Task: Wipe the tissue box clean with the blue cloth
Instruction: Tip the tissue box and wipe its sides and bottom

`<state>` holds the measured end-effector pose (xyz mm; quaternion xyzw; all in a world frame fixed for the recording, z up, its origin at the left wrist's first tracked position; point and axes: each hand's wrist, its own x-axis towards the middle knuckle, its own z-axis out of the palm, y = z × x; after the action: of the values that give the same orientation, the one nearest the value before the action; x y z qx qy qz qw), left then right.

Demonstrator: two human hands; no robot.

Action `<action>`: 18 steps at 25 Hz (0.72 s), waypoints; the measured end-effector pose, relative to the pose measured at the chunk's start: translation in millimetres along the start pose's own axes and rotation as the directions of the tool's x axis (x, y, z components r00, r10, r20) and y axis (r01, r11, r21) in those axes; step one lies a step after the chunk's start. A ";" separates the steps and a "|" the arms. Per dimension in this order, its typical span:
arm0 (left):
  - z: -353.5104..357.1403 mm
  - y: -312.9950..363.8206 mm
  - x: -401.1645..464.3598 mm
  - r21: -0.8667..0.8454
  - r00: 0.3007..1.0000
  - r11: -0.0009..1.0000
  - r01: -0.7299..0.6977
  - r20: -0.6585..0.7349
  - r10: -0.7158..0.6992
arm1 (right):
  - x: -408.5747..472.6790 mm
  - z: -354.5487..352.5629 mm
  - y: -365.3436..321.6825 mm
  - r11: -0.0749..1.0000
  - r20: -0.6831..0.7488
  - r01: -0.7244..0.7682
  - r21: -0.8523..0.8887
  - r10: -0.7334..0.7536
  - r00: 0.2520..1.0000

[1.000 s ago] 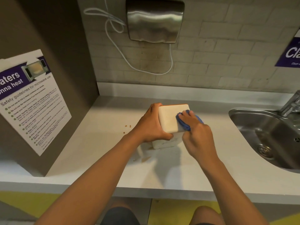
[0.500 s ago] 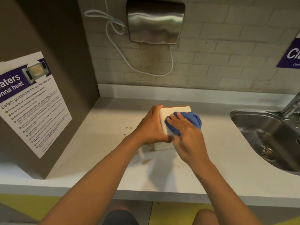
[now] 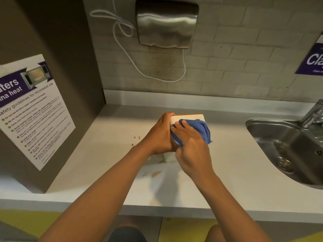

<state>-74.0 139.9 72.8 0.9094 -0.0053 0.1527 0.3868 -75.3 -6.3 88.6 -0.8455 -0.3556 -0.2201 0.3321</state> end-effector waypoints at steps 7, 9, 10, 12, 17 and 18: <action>7.9 6.8 -1.1 0.024 0.997 0.997 0.071 -0.036 -0.070 | 44.5 -18.6 20.8 0.976 -0.077 -0.193 -0.102 0.186 0.980; 5.9 7.0 -1.3 -0.030 0.998 0.998 0.054 -0.042 -0.056 | 46.6 -14.3 4.1 0.986 -0.017 -0.122 -0.115 0.121 0.992; 4.9 4.6 -1.3 -0.053 0.999 0.998 0.027 -0.042 -0.029 | 41.9 -9.3 -5.4 0.988 0.021 -0.069 -0.137 0.072 0.997; 3.5 -1.4 -2.1 -0.071 0.999 0.997 -0.012 -0.032 0.010 | 31.2 -2.4 -19.5 0.985 0.060 0.024 -0.173 -0.013 0.998; 6.0 2.4 -4.0 -0.082 0.998 0.996 0.028 -0.058 -0.033 | 39.7 -9.1 -4.8 0.992 -0.057 -0.080 0.097 0.086 0.995; 7.4 5.6 -4.0 -0.060 0.996 0.997 0.050 -0.068 -0.054 | 42.4 -11.3 9.1 0.992 -0.076 -0.075 0.097 0.083 0.994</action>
<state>-76.5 130.4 70.8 0.8918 0.0274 0.1738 0.4168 -42.5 0.0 118.4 -0.8329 -0.3183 -0.2234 0.3938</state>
